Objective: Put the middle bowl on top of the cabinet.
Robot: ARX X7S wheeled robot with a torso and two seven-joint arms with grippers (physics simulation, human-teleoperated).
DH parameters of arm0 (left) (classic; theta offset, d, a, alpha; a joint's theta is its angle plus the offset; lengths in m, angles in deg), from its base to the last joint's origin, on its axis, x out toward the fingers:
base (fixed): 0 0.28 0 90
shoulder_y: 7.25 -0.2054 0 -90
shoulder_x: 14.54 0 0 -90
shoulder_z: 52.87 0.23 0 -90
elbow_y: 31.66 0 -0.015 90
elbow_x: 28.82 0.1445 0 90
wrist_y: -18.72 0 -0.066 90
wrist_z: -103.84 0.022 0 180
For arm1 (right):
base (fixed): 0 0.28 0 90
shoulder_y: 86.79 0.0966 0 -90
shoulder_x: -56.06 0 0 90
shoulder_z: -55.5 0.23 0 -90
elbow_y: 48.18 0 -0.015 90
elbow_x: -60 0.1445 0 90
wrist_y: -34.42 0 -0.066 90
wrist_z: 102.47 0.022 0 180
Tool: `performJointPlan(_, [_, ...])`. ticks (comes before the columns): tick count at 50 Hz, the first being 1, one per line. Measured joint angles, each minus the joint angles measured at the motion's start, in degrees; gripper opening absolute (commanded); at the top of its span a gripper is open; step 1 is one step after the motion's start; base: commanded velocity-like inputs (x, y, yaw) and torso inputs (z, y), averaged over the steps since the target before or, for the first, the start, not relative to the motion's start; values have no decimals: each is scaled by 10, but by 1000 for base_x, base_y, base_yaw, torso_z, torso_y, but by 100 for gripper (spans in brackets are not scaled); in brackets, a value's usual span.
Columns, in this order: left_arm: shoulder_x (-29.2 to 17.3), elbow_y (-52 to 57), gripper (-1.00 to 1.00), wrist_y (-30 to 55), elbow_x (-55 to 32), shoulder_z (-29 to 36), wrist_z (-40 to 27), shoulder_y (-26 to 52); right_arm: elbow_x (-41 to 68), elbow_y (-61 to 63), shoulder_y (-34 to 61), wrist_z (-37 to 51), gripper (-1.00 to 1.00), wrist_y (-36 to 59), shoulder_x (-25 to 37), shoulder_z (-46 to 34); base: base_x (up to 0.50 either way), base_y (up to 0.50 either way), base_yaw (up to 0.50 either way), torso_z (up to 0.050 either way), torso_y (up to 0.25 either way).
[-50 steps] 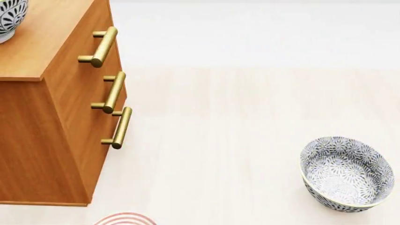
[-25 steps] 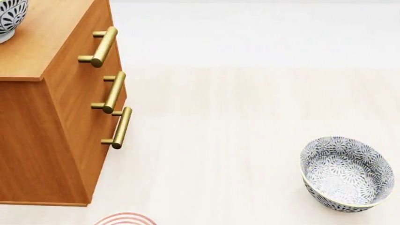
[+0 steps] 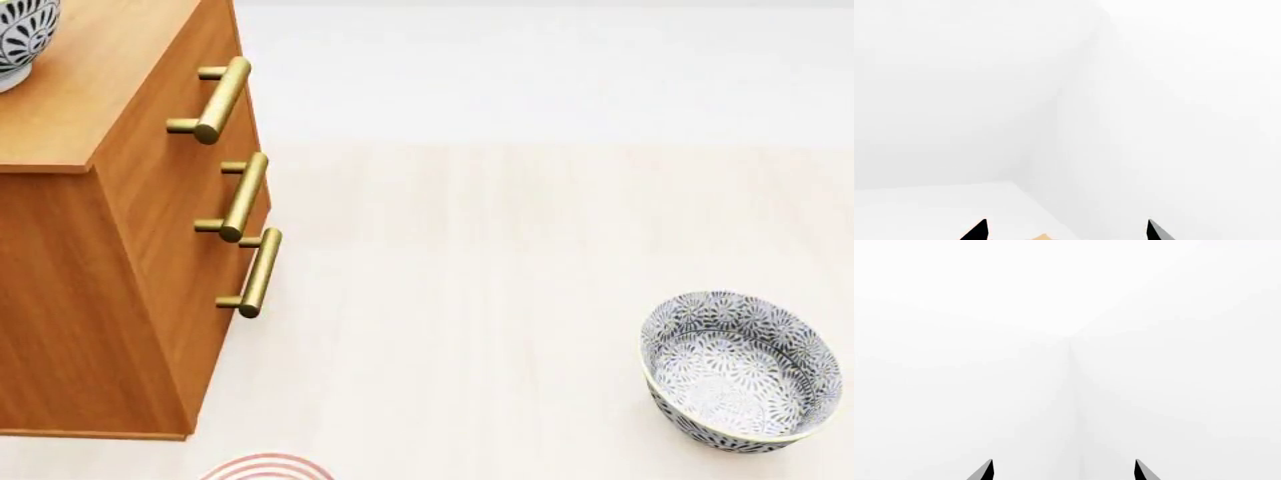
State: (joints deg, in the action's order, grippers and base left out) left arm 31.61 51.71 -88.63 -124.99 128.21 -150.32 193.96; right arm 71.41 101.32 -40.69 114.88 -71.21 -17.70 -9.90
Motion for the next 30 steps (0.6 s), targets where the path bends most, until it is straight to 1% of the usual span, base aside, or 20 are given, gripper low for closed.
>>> performJointPlan(17, [-9, 108, 100, -59, 189, 21, 44, 5, 8, 0, 1, -26, 100, -5, -20, 13, 0, 0, 0, 0, 0])
performJointPlan(30, [-28, 186, 100, -80, 323, 42, 25, -13, 9, -1, 4, -36, 100, -6, -27, 16, 0, 0, 0, 0, 0])
